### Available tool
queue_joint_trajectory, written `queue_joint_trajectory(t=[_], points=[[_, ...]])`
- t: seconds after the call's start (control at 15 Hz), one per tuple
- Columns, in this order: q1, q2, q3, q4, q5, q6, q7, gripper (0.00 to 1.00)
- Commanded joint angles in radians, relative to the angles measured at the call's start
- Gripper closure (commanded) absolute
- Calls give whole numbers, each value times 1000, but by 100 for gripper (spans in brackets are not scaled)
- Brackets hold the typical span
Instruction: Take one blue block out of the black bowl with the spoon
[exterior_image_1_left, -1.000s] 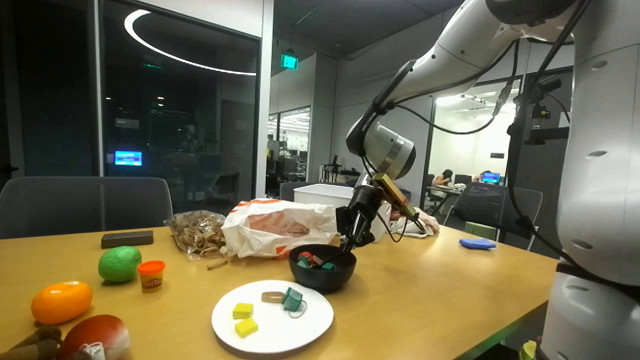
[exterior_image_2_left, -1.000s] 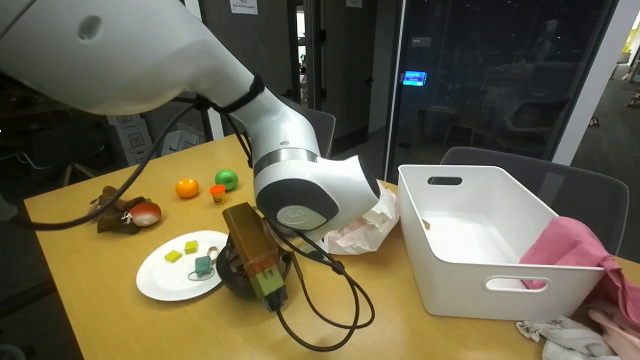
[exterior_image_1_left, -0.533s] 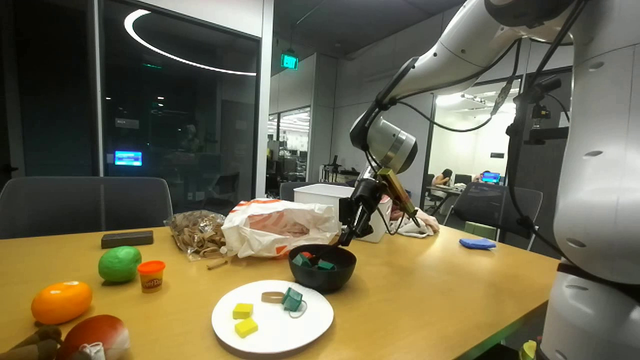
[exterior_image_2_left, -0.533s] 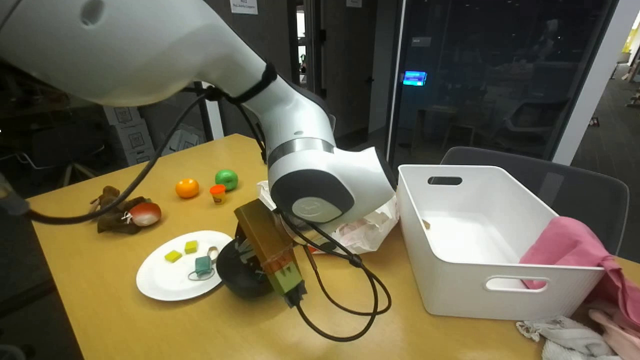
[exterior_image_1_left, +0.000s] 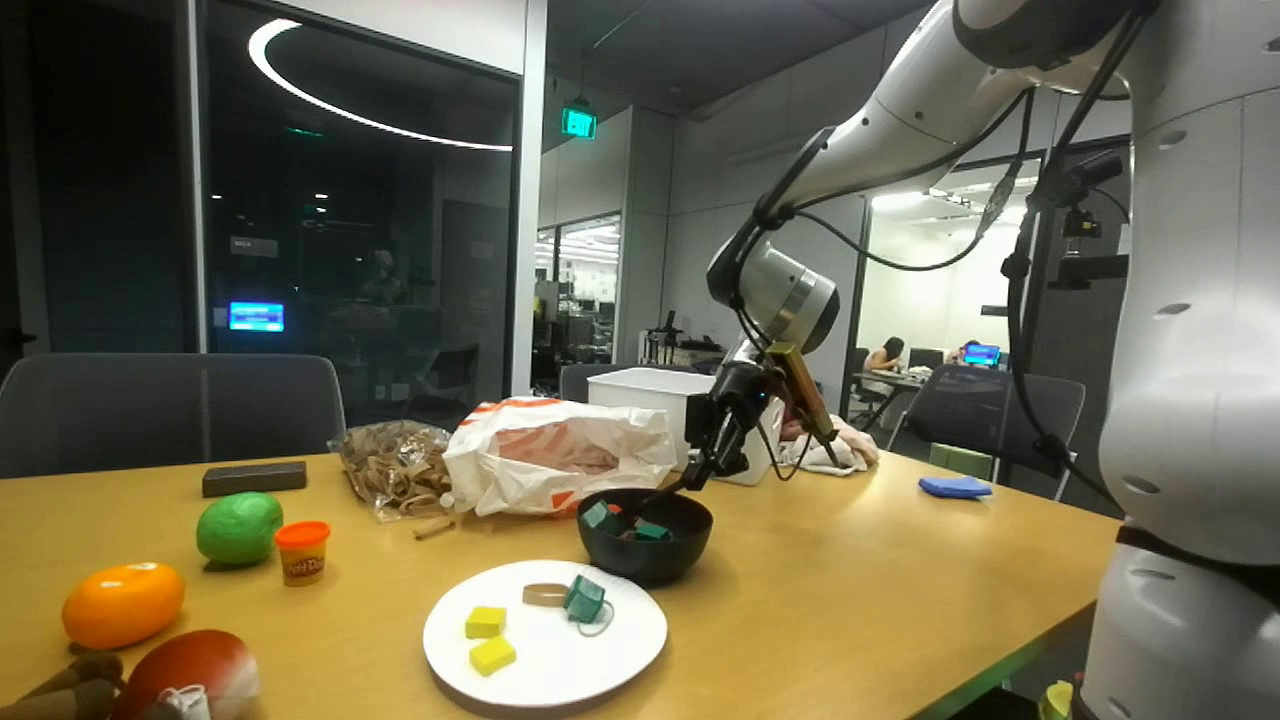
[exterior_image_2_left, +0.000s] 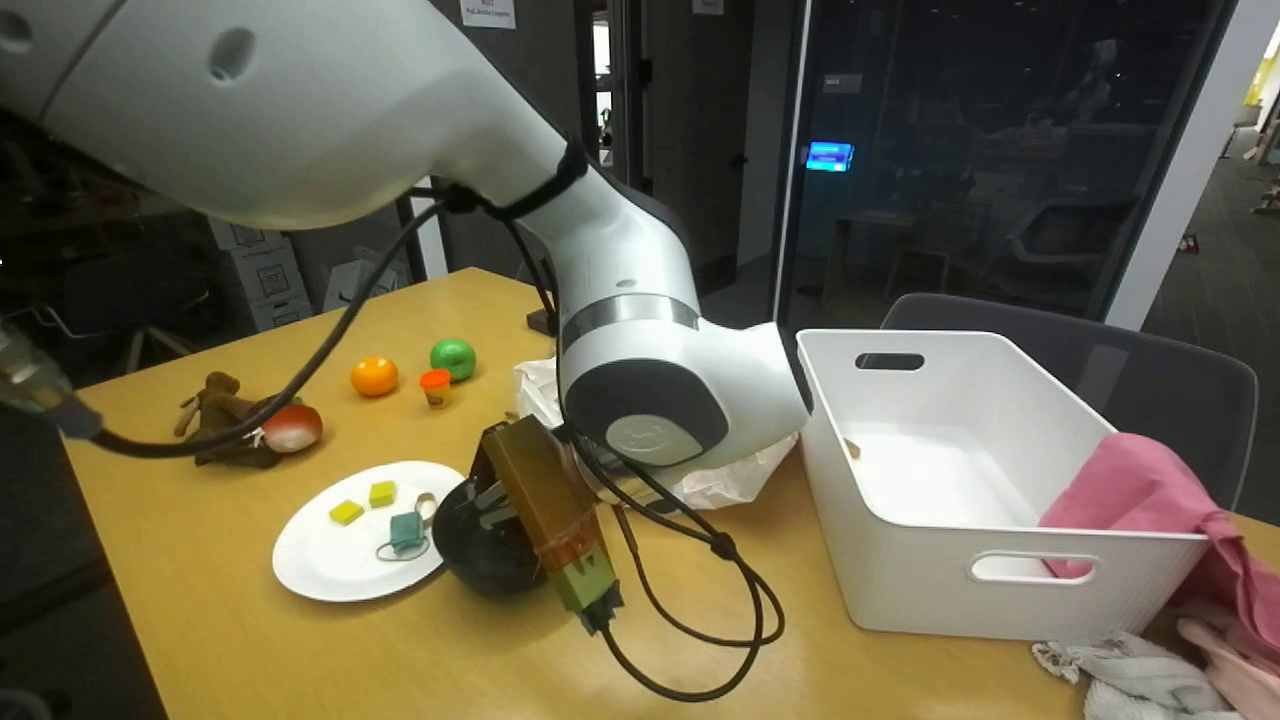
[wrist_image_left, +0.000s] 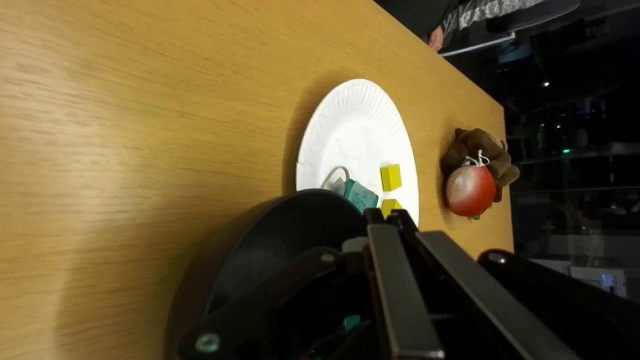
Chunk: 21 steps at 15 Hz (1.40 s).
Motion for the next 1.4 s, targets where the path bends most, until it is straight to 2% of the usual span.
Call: queue_joint_trajectory(t=[0.0,0.67,1.0,1.33], points=[[-12,3,5,24,18,-50,-38,91],[24,-100,34,-26,-46,-49,-105,91],[56,-163,56,-64,-100,-32,-108,91],[77,-202,67,-85,-101,-9,-94,91]])
